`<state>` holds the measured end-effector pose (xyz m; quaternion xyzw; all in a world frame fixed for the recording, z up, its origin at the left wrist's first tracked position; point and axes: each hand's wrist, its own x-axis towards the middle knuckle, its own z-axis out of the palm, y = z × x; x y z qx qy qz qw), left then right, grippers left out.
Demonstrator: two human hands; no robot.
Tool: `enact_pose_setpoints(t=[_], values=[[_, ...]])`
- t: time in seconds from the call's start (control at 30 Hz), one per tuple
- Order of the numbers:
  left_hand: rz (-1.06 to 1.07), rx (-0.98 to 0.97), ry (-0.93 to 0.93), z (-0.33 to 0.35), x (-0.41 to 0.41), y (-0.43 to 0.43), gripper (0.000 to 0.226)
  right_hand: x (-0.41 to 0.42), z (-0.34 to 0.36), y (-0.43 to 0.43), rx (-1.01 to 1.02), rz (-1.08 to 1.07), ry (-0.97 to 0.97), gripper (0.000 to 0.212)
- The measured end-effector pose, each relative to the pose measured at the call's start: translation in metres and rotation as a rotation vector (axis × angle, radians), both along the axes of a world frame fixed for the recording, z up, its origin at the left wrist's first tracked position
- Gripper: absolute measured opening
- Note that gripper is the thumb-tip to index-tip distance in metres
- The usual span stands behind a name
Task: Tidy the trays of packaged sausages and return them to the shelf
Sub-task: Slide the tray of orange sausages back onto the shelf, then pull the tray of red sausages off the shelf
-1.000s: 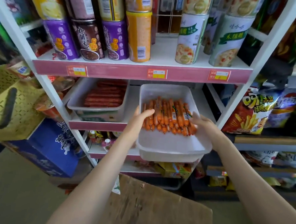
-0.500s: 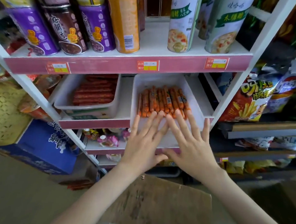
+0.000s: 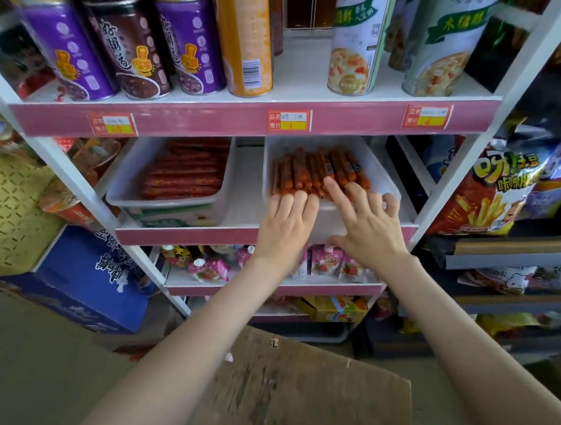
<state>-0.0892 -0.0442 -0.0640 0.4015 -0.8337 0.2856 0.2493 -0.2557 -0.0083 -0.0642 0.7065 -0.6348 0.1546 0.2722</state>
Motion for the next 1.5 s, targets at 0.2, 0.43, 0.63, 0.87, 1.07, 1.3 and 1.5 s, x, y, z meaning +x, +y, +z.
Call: enact_pose_setpoints(t=[0.2,0.43,0.63,0.87,1.07,1.3,1.5], values=[[0.063,0.065,-0.088,-0.004,-0.025,-0.044,0.093,-0.015,-0.002,-0.042,0.058,-0.070,0.058,0.112],[0.013,0.099,-0.033,-0.037,-0.003,-0.049,0.076,-0.004,-0.023,-0.047,0.126,-0.060,0.000,0.093],[0.324,0.288,0.117,-0.020,0.073,-0.012,0.108,0.067,0.002,-0.023,0.173,0.074,-0.382,0.090],[0.508,0.290,0.003,-0.011,0.195,-0.039,0.106,0.185,0.006,-0.056,0.380,0.355,-0.763,0.097],[0.293,0.234,-0.116,-0.003,0.216,-0.080,0.037,0.223,-0.019,-0.103,0.293,0.173,-0.415,0.053],[0.062,0.287,-0.041,0.022,0.221,-0.084,0.026,0.221,-0.002,-0.098,0.142,0.164,-0.573,0.024],[-0.031,0.254,0.043,0.050,0.226,-0.063,0.026,0.226,0.036,-0.071,0.070,0.192,-0.673,0.031]])
